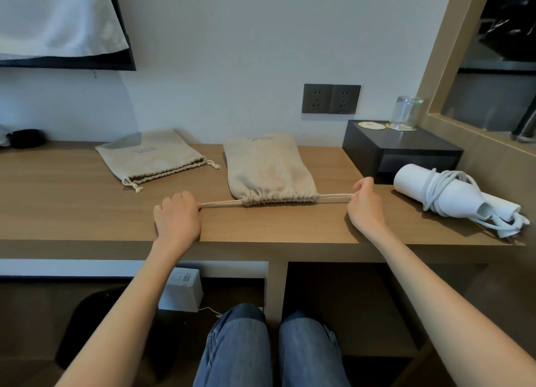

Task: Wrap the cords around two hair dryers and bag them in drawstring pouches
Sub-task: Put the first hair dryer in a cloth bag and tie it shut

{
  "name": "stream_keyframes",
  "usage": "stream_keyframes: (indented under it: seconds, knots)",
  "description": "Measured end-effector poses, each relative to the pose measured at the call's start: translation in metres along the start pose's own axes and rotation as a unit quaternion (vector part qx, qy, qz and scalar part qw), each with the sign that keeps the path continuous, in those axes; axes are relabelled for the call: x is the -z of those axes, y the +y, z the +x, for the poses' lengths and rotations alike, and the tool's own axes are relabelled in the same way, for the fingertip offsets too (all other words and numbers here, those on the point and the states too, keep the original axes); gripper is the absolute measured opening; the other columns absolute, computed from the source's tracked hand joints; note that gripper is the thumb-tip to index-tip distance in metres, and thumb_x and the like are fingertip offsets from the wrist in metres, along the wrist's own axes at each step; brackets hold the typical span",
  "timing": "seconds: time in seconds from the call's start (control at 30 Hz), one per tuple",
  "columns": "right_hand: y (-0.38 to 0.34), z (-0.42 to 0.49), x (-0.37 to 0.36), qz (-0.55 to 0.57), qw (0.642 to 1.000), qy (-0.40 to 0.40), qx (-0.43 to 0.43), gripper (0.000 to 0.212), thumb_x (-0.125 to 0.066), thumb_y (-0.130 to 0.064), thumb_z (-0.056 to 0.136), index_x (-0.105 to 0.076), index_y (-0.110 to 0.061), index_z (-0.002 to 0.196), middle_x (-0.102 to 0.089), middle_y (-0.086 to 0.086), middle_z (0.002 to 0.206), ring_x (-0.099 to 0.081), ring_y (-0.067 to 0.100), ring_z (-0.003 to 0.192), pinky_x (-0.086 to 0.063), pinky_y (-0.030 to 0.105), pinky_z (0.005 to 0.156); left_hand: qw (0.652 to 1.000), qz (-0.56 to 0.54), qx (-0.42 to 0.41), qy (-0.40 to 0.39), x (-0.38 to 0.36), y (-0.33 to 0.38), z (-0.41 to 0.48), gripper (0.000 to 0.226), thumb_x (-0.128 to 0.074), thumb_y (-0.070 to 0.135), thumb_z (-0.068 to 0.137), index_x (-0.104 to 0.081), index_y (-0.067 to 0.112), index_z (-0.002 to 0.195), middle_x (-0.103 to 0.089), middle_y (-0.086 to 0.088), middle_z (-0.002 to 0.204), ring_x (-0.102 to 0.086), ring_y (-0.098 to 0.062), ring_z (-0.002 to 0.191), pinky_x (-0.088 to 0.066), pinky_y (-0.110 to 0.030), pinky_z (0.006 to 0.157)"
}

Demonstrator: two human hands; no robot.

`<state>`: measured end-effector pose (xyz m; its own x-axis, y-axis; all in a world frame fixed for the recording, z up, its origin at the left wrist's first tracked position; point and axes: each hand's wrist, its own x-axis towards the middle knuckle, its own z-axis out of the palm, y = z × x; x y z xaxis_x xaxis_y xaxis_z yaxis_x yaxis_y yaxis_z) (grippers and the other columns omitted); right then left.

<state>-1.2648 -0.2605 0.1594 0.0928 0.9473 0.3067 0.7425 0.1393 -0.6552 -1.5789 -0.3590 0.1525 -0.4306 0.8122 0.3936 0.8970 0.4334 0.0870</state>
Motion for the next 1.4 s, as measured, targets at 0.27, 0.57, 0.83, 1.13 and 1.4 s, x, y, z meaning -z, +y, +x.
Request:
stream_keyframes:
  seconds: [0.27, 0.57, 0.83, 1.13, 1.4]
  knots:
    - [-0.004, -0.01, -0.004, -0.145, 0.968, 0.001, 0.204, 0.026, -0.053, -0.019, 0.094, -0.054, -0.02, 0.119, -0.056, -0.002, 0.121, -0.044, 0.018, 0.119, -0.029, 0.036, 0.106, 0.995, 0.012, -0.096, 0.036, 0.005, 0.028, -0.014, 0.035, -0.078, 0.026, 0.075, -0.059, 0.001, 0.091, -0.058, -0.017, 0.09, -0.055, -0.031, 0.08, -0.037, -0.036, 0.065]
    - [-0.034, -0.008, -0.02, -0.259, 0.936, -0.045, 0.236, 0.024, -0.037, -0.035, 0.101, -0.053, -0.017, 0.105, -0.058, 0.001, 0.105, -0.051, 0.02, 0.098, -0.038, 0.036, 0.086, 0.983, -0.061, -0.167, -0.048, 0.001, 0.06, 0.0, 0.034, -0.024, 0.036, 0.103, -0.049, 0.018, 0.115, -0.05, -0.005, 0.119, -0.043, -0.027, 0.107, -0.028, -0.037, 0.085]
    - [-0.108, 0.022, 0.036, 0.191, 0.965, -0.035, 0.175, 0.023, -0.036, -0.025, 0.103, -0.051, -0.01, 0.093, -0.059, -0.002, 0.075, -0.057, 0.011, 0.065, -0.046, 0.029, 0.067, 0.907, -0.381, -0.163, 0.074, 0.063, 0.06, 0.059, 0.023, -0.04, 0.024, 0.101, -0.055, 0.014, 0.087, -0.068, -0.004, 0.088, -0.062, -0.025, 0.084, -0.047, -0.041, 0.076]
    - [-0.18, 0.075, 0.088, 0.312, 0.934, -0.016, 0.172, 0.02, -0.042, -0.027, 0.1, -0.043, -0.011, 0.089, -0.039, 0.002, 0.07, -0.035, 0.012, 0.058, -0.032, 0.033, 0.061, 0.792, -0.6, -0.066, 0.091, 0.141, 0.083, 0.126, 0.024, -0.039, 0.023, 0.101, -0.053, 0.014, 0.083, -0.063, -0.002, 0.092, -0.066, -0.014, 0.09, -0.051, -0.03, 0.078]
    - [-0.173, 0.084, 0.088, 0.296, 0.943, 0.005, 0.15, 0.024, -0.042, -0.029, 0.1, -0.045, -0.015, 0.08, -0.051, -0.004, 0.071, -0.041, 0.009, 0.063, -0.035, 0.03, 0.066, 0.812, -0.57, -0.051, 0.113, 0.147, 0.091, 0.14, 0.029, -0.043, 0.024, 0.099, -0.05, 0.023, 0.071, -0.062, 0.003, 0.08, -0.062, -0.021, 0.088, -0.047, -0.037, 0.081]
